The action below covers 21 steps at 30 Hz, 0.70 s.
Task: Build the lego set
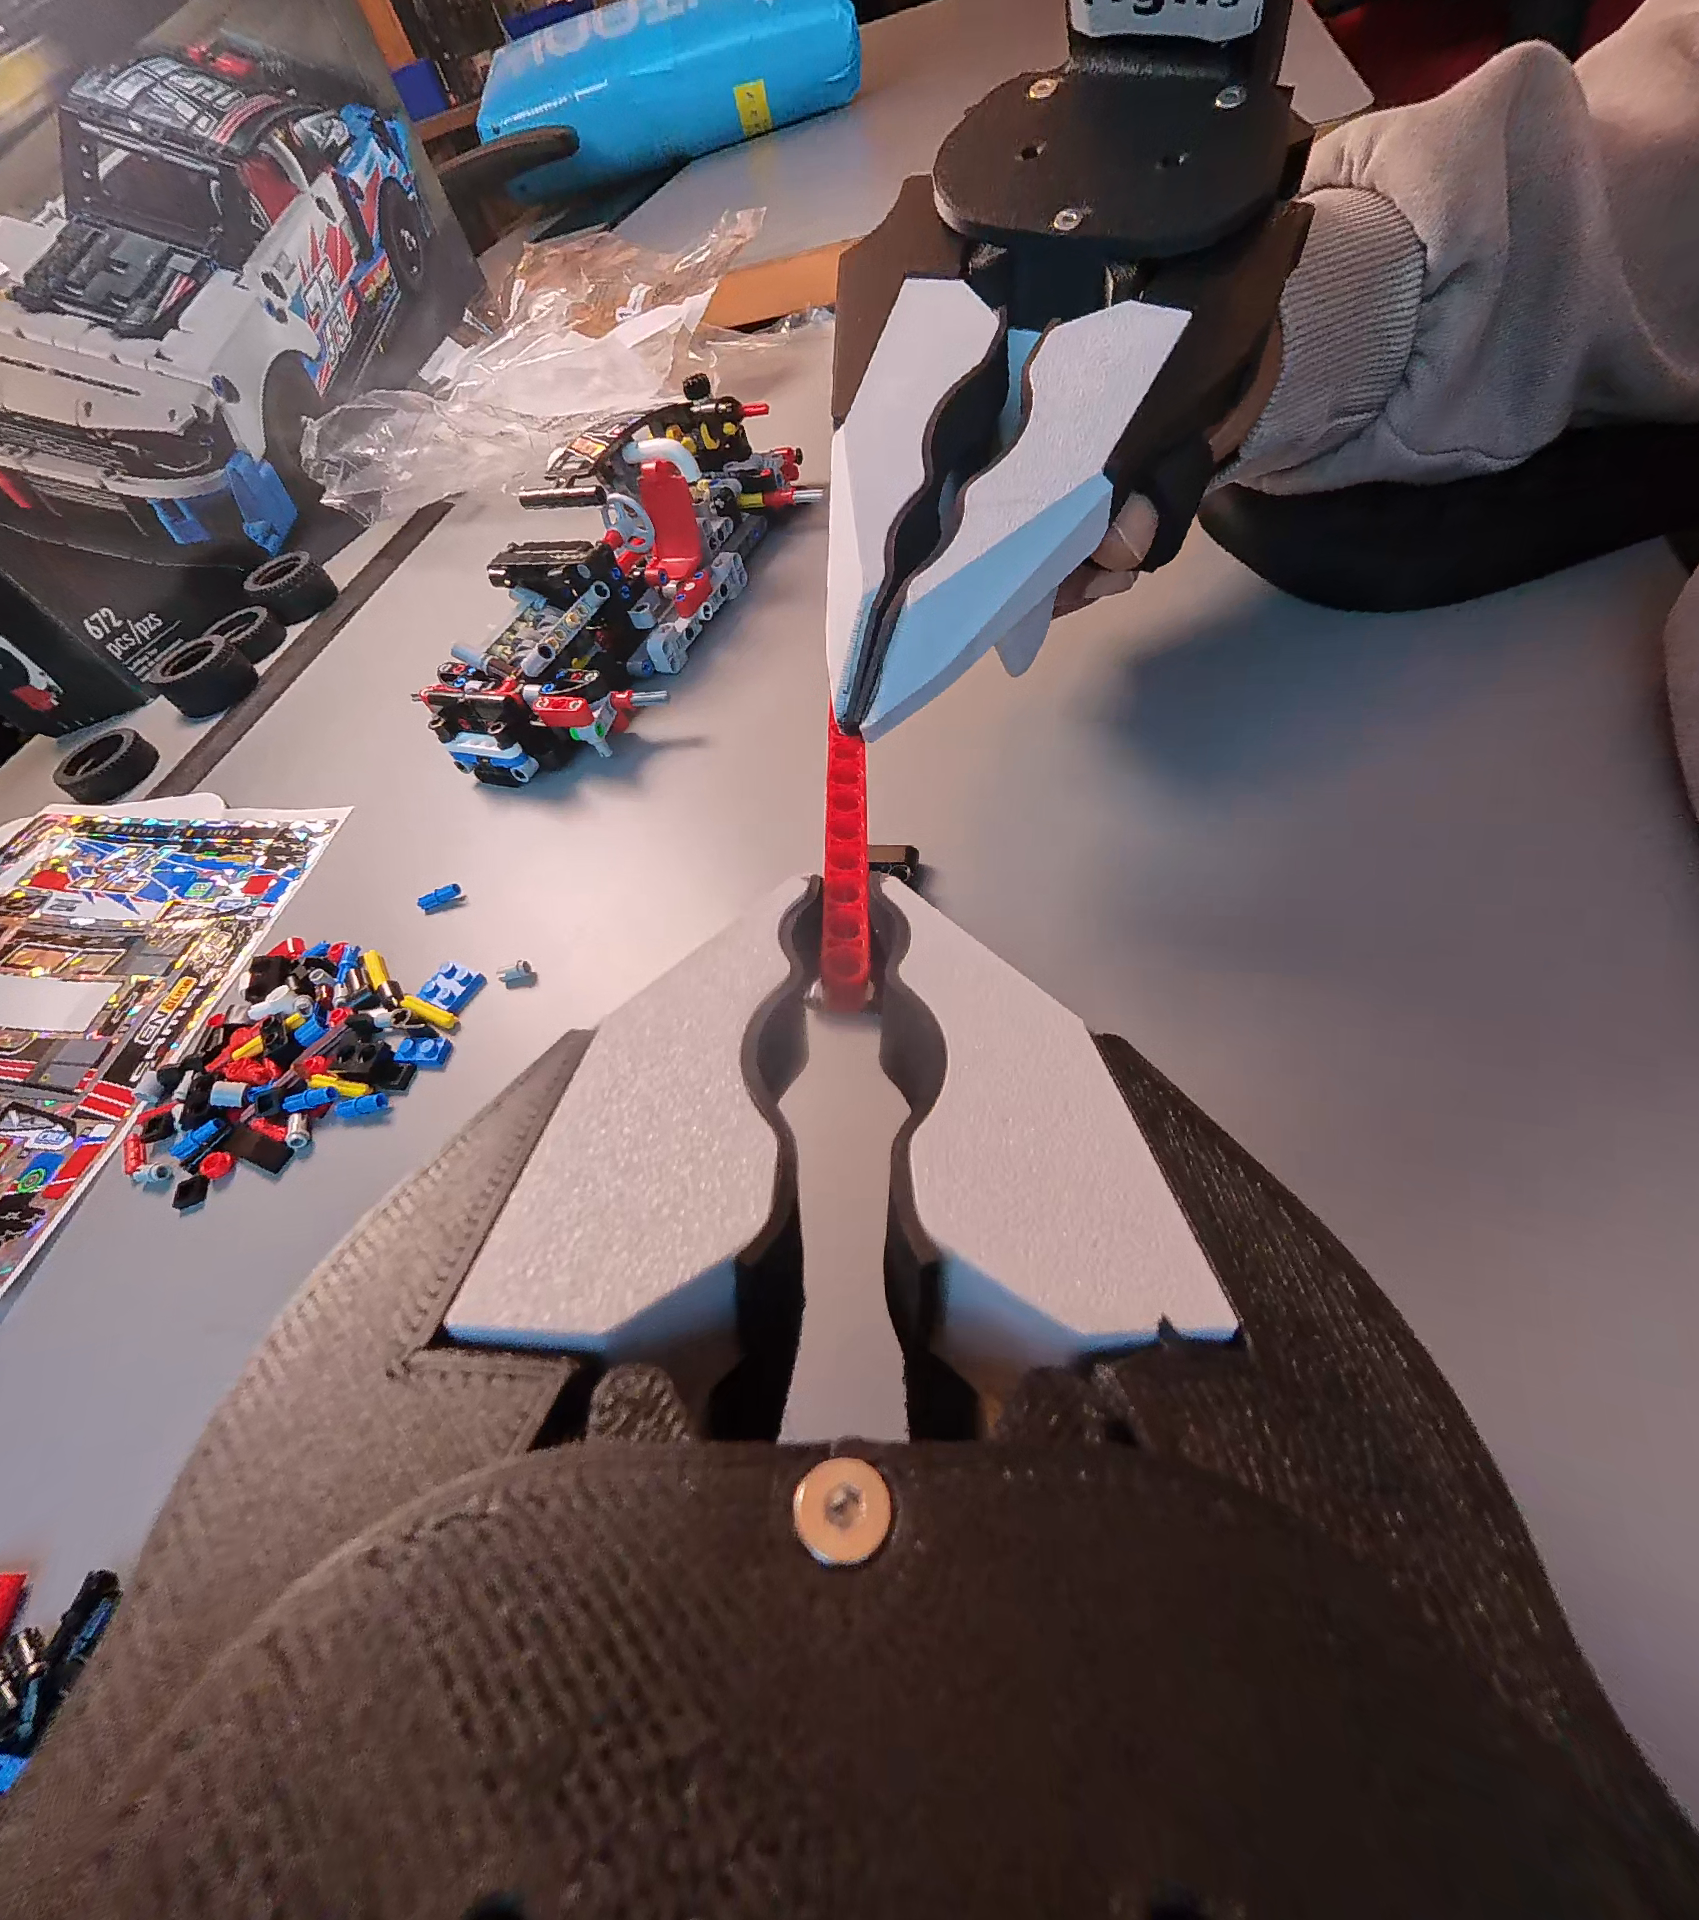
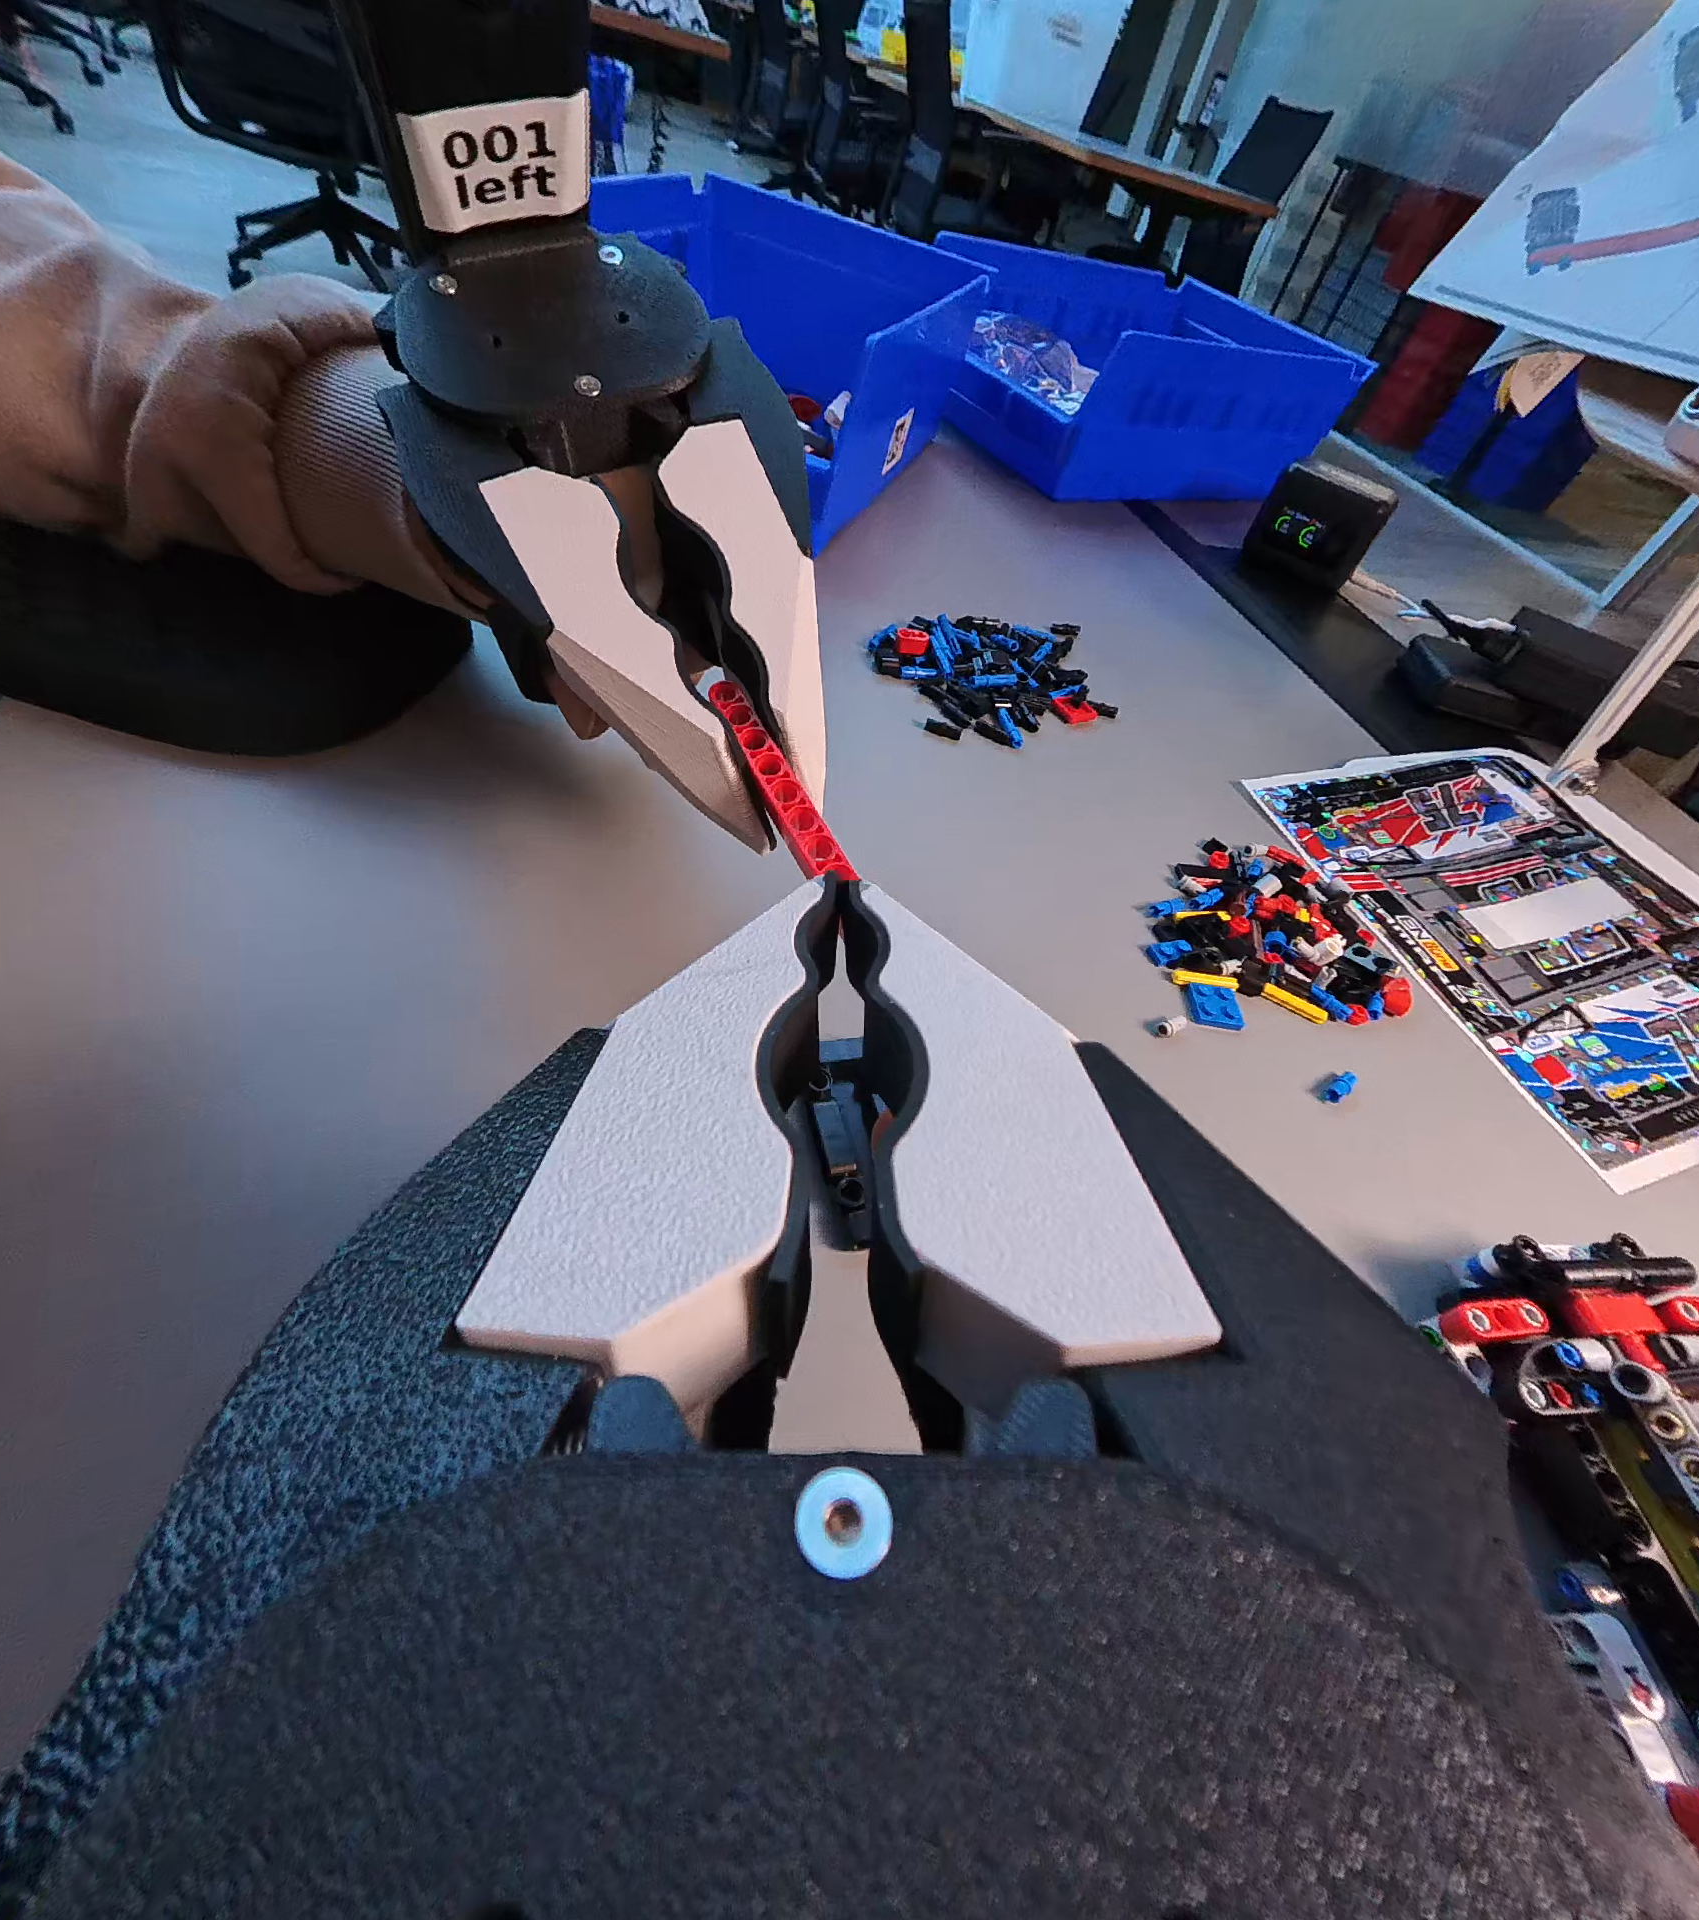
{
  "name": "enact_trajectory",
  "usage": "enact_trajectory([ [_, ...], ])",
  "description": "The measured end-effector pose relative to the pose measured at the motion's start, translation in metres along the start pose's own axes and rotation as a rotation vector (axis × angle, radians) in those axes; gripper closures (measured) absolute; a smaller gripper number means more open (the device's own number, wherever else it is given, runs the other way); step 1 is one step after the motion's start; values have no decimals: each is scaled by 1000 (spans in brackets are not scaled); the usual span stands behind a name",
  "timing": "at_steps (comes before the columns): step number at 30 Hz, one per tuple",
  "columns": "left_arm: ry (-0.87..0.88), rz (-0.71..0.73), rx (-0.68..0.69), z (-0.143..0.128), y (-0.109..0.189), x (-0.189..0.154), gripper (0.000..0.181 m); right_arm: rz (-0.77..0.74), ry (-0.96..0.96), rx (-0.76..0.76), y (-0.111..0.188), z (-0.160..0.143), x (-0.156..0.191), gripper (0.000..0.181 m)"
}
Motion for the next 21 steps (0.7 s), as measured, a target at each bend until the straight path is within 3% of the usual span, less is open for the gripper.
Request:
enact_trajectory([
  [21,-19,-3,67,-3,-5,-3,176,18,29,42,-11,1,9,181],
])
Point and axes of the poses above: each gripper's, where its closed fingertips meet, y back along the fingers, z out of its top, x = y × z across the jaws, the point moved 9 cm from there along y, back along the fingers, and after that the axes turned 7 degrees about -y, right-handed, at the moved point
